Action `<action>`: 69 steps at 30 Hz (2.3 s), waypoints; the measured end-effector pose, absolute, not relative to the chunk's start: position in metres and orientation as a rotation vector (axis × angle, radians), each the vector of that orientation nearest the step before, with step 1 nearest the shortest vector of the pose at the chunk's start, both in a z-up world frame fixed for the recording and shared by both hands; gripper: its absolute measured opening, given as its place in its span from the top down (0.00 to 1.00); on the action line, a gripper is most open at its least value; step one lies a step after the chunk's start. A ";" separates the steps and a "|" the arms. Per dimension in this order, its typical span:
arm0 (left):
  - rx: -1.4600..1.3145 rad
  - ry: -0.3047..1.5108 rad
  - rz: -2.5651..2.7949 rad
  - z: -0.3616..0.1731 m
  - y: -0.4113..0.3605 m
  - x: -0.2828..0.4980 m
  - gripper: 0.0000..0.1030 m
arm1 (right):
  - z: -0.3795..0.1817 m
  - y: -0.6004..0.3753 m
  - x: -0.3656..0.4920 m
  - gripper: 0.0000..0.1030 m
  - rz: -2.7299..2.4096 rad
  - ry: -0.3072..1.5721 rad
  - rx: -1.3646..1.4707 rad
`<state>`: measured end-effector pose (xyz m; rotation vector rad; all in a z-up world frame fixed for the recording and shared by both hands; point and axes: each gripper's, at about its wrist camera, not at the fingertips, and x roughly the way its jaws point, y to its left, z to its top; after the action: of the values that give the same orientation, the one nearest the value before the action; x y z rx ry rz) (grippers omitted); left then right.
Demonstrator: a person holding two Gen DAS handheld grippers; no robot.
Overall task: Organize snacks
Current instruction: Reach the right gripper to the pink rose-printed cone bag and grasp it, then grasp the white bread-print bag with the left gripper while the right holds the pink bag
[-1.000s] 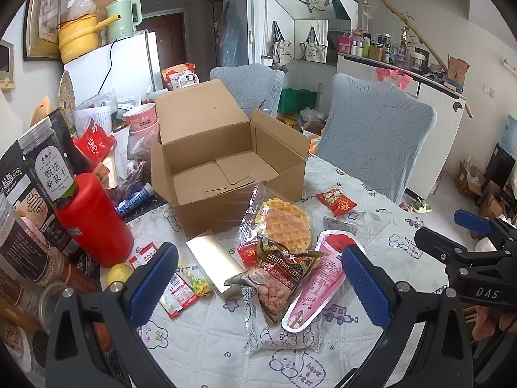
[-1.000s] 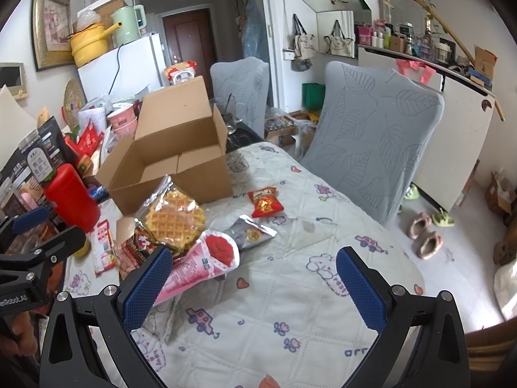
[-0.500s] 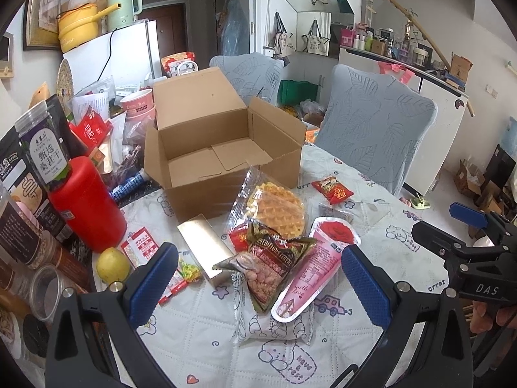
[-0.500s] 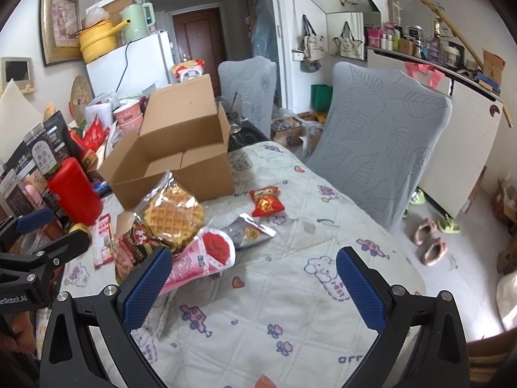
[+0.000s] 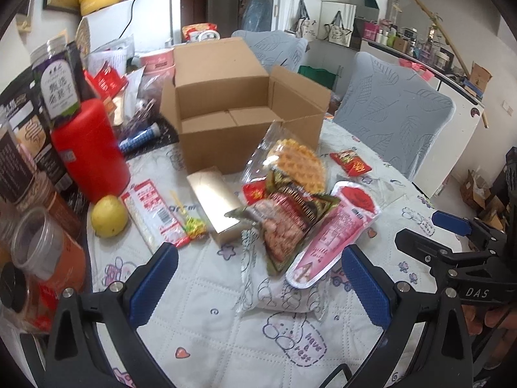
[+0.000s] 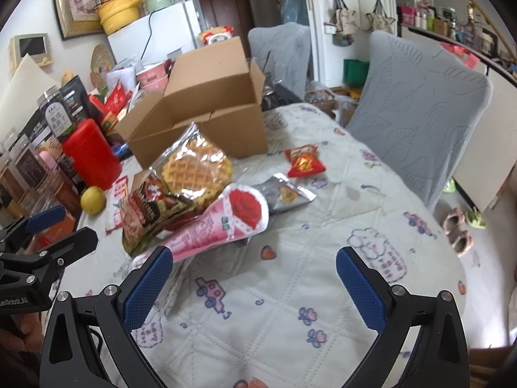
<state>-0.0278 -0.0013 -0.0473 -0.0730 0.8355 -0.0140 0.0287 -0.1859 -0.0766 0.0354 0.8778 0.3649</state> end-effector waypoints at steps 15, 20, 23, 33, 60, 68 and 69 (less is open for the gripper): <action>-0.184 0.898 0.084 -0.089 0.033 -0.048 0.00 | -0.128 -0.159 0.062 0.34 0.548 1.068 0.213; -0.199 0.903 0.095 -0.092 0.033 -0.049 0.00 | -0.137 -0.158 0.077 0.44 0.628 1.096 0.358; -0.211 0.899 0.084 -0.092 0.031 -0.049 0.00 | -0.141 -0.157 0.085 0.60 0.652 1.108 0.430; -0.195 0.920 -0.018 -0.094 0.007 -0.034 0.00 | -0.122 -0.175 0.070 0.91 0.686 1.004 0.405; 0.048 1.081 -0.035 -0.147 -0.046 0.023 0.00 | -0.110 -0.224 0.038 0.92 0.633 0.990 0.279; -0.070 1.069 -0.033 -0.146 -0.015 0.032 0.08 | -0.111 -0.222 0.033 0.92 0.630 0.990 0.266; -0.064 1.064 -0.025 -0.145 -0.014 0.031 0.14 | -0.112 -0.222 0.032 0.92 0.629 0.992 0.262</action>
<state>0.0312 -0.0144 -0.1445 -0.0641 1.0643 -0.0253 0.0320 -0.2216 -0.1116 0.2620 0.9925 0.6294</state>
